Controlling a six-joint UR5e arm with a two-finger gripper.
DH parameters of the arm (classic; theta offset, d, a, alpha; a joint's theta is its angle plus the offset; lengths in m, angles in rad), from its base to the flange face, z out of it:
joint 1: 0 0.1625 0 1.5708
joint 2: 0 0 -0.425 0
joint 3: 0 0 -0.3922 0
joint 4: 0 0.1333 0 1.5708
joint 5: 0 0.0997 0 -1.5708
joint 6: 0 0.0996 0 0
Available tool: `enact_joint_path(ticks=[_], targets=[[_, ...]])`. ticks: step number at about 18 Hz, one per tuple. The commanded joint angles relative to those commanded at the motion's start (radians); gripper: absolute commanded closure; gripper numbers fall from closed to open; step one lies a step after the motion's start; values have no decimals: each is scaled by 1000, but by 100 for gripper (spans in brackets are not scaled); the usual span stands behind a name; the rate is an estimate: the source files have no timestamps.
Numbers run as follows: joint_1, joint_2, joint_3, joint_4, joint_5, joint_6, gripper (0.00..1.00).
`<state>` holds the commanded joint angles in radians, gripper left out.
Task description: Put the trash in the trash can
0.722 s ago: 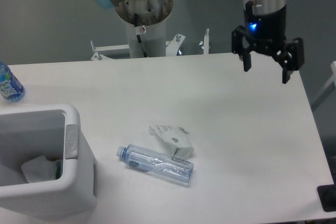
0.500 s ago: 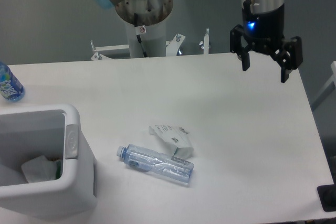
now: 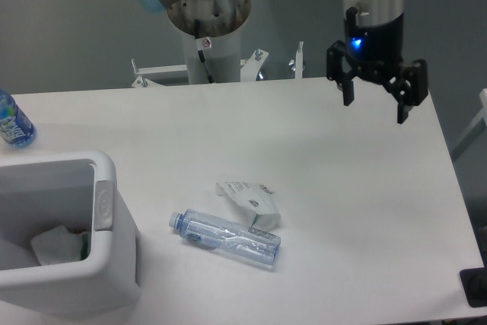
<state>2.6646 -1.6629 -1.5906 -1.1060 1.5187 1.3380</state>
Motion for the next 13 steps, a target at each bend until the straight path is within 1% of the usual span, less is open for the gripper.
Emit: enact_joint_path(ticks=[3,5,7,8,10,11,13], targets=[[-43,-11,-43,3,-5,-155,0],[-78,-14,-97,0,-5,-184,0],[-106,-37,-143,2,-3,-206,0],[-120,-52,-147,0,-5,-256,0],[-159,-90,-146,0,-2,-441,0],[-178,-106,-143,2,-3,-509,0],[-189,-147,-134,2,-5,-613,0]])
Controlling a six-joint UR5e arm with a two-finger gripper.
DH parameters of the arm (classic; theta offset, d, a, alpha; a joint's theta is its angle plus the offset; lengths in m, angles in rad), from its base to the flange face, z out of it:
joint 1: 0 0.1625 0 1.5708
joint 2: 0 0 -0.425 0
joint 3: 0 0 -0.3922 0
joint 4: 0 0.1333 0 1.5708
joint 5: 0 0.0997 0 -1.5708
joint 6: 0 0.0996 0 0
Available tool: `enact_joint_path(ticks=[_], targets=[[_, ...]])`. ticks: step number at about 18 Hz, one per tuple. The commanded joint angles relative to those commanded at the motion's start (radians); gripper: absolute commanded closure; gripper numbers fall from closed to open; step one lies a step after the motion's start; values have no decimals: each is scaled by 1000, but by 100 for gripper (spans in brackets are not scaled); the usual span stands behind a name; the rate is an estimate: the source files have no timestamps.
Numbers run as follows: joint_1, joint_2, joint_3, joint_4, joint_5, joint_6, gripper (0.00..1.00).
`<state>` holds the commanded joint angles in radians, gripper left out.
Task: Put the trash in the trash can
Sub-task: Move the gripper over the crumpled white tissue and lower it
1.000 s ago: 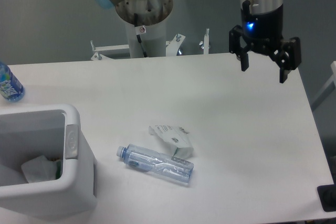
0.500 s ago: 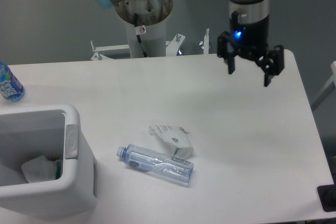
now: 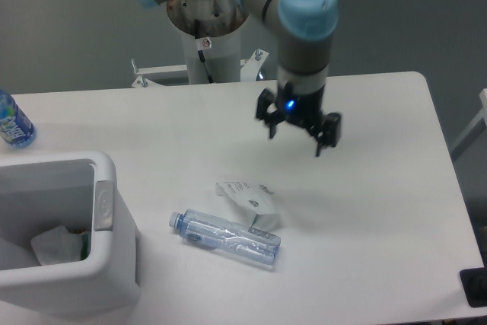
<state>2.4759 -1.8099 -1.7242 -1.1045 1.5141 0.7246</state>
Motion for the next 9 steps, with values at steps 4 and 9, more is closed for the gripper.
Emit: enact_joint_path(ticks=[4,9], targets=[[-40,-32,14,0,-37,-203,0],[-78,-91,3,141,-41,-425,0]])
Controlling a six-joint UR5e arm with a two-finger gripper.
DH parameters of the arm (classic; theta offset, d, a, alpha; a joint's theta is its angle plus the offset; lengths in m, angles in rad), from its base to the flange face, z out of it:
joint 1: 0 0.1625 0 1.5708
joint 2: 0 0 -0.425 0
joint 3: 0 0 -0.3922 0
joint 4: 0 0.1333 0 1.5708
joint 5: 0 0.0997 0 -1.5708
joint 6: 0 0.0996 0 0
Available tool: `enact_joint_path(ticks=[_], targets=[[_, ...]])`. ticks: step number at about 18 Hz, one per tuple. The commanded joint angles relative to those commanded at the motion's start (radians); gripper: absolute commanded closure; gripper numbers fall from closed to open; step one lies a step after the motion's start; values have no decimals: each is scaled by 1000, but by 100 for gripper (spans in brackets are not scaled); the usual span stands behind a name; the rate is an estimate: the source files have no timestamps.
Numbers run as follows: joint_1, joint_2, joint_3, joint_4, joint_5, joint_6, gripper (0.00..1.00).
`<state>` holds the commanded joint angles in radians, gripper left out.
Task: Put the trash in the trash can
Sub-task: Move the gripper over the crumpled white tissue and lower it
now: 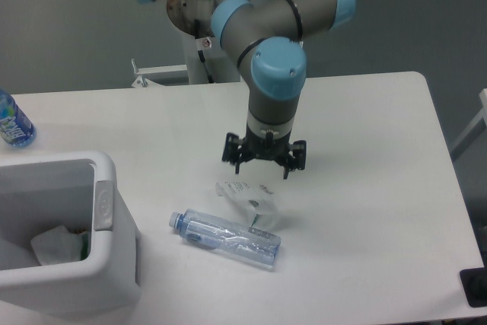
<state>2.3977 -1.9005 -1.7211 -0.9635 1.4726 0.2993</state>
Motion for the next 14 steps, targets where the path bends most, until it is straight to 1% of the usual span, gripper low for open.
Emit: enact_joint_path(ticks=[4,6,8,10,11,13,14], targets=[[-22,-55,-14,3,26,-22,0],[-26,-68,-12,12,32,-26,0],[-28,-74,-15,35,34,-26,0],[-28,-89,-14,39,43,-26,0],[-28,-94,-14,40,57,-26,4],[-28,-97,-11,43,71,-26,21],[-28,-97,-8,43,72,-25,27]])
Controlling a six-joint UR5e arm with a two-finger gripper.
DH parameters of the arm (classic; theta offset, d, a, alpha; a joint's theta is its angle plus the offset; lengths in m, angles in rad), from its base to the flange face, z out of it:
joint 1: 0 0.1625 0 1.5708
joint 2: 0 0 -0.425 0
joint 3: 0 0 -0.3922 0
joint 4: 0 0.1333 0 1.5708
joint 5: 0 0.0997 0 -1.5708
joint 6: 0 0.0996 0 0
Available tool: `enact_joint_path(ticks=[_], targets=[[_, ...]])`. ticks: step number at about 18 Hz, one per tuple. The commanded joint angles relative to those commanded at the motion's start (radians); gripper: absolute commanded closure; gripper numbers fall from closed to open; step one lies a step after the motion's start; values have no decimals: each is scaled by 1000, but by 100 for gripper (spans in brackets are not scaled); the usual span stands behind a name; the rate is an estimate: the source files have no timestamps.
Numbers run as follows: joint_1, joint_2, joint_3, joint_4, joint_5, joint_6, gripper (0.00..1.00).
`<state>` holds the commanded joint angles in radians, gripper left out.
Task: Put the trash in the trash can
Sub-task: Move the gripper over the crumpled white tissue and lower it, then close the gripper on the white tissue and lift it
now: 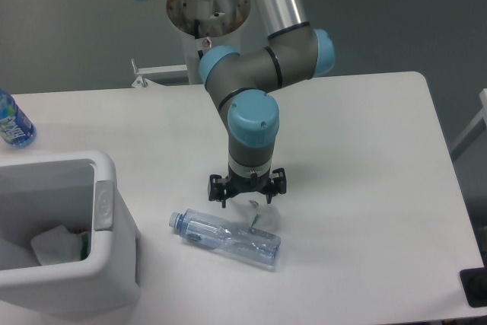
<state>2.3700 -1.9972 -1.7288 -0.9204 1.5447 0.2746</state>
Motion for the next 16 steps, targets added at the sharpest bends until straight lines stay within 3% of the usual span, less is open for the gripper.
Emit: enact_joint_path(ticks=[8,9,12,13,16], targets=[[0,-6,-1,0,28,-3,67],[2,-6,-2,0,32,-2,79],[2,-5,-5,0,61,5,94],[2,-3,-3,0,63,11,99],[8,8,0,-2,61,23,100]])
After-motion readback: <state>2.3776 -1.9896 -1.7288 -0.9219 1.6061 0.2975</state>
